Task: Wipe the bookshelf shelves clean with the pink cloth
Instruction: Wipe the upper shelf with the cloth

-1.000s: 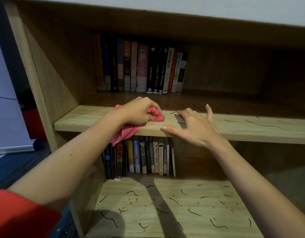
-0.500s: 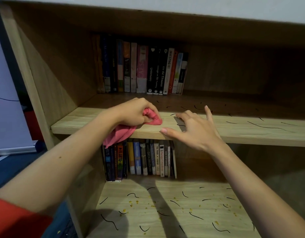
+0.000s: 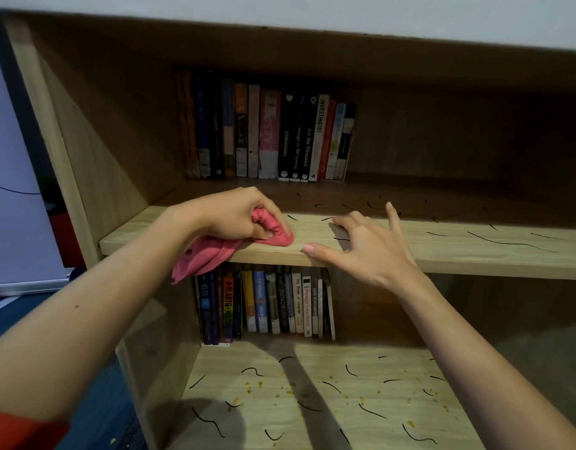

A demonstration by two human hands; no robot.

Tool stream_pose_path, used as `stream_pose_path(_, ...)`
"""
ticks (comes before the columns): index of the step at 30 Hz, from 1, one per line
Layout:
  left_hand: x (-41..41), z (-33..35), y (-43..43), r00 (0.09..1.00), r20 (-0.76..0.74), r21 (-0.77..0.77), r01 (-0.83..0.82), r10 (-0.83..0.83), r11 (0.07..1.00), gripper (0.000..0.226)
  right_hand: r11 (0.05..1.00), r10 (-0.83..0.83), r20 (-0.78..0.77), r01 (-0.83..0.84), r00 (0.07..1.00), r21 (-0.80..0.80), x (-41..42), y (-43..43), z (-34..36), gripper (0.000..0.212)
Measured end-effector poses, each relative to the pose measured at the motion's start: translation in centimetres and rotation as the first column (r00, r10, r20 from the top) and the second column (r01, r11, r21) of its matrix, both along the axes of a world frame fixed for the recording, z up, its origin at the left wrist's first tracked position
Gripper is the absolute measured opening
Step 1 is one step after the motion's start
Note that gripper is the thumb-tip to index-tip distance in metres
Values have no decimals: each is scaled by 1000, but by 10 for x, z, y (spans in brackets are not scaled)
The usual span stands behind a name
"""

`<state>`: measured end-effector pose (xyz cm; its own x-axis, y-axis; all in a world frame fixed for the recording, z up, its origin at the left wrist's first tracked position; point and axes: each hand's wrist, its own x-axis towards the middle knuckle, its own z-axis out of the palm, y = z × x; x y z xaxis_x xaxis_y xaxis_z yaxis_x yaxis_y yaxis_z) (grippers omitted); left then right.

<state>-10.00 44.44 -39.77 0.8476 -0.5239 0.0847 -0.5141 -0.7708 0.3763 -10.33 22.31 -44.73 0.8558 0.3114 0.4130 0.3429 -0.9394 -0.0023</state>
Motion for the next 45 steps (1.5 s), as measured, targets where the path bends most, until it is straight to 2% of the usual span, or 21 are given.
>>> stream_pose_path(2, -1, 0, -2, 999, 3, -1, -43, 43, 999, 38, 1000, 0, -6, 0, 1000, 7, -1, 0, 0, 104)
stream_pose_path(6, -2, -2, -22, 981, 131, 59, -154, 145, 986, 32, 997, 9, -32, -6, 999, 77, -3, 1, 2, 101)
stream_pose_path(8, -4, 2, -30, 971, 115, 77, -219, 209, 973, 31, 953, 57, -46, -41, 997, 299, -4, 1, 4, 84)
stream_pose_path(10, -6, 7, -38, 941, 82, 62, -333, 328, 941, 29, 810, 122, -17, -90, 992, 579, -6, -2, 8, 51)
stream_pose_path(12, -3, 8, -46, 892, -31, -80, -451, 450, 889, 32, 724, 113, -13, -74, 993, 686, -8, -10, 12, 34)
stream_pose_path(14, -1, 8, -56, 861, -230, -255, -503, 454, 826, 38, 737, 53, -9, -33, 999, 675, -10, -18, 16, 30)
stream_pose_path(16, 5, 4, -66, 850, -335, -361, -515, 407, 777, 50, 741, 6, 6, -8, 1000, 671, -11, -25, 19, 25)
stream_pose_path(20, 4, 0, -73, 859, -362, -376, -490, 362, 786, 62, 749, -58, 9, 37, 998, 661, -9, -30, 26, 12)
stream_pose_path(22, 0, -2, -63, 877, -358, -406, -455, 319, 793, 56, 732, -39, 16, 18, 999, 681, -8, -24, 31, 10)
stream_pose_path(23, -2, -5, -57, 887, -334, -449, -448, 320, 773, 49, 730, -16, 29, -8, 999, 683, -9, -19, 34, 9)
stream_pose_path(25, -4, -15, -40, 880, -194, -511, -468, 434, 721, 37, 744, 57, 38, -68, 998, 665, -10, -6, 40, 12)
stream_pose_path(28, -6, -34, -22, 811, 99, -474, -472, 577, 744, 22, 836, 143, -58, -89, 988, 541, -10, 21, 45, 34)
stream_pose_path(31, -6, -46, -22, 778, 287, -378, -444, 559, 812, 26, 963, -26, -257, 93, 966, 251, -8, 44, 46, 61)
stream_pose_path(33, -7, -49, -25, 758, 377, -348, -418, 533, 839, 29, 982, -96, -308, 140, 946, 124, -8, 55, 43, 62)
stream_pose_path(36, -4, -50, -23, 750, 389, -358, -413, 536, 838, 31, 986, 35, -220, 3, 975, 169, -17, 64, 41, 42)
stream_pose_path(38, -3, -50, -21, 759, 369, -377, -407, 537, 832, 34, 983, 141, -193, -114, 971, 143, -25, 57, 42, 37)
stream_pose_path(45, 0, -49, -20, 779, 335, -406, -389, 531, 827, 44, 977, 198, -155, -182, 968, 113, -28, 52, 36, 40)
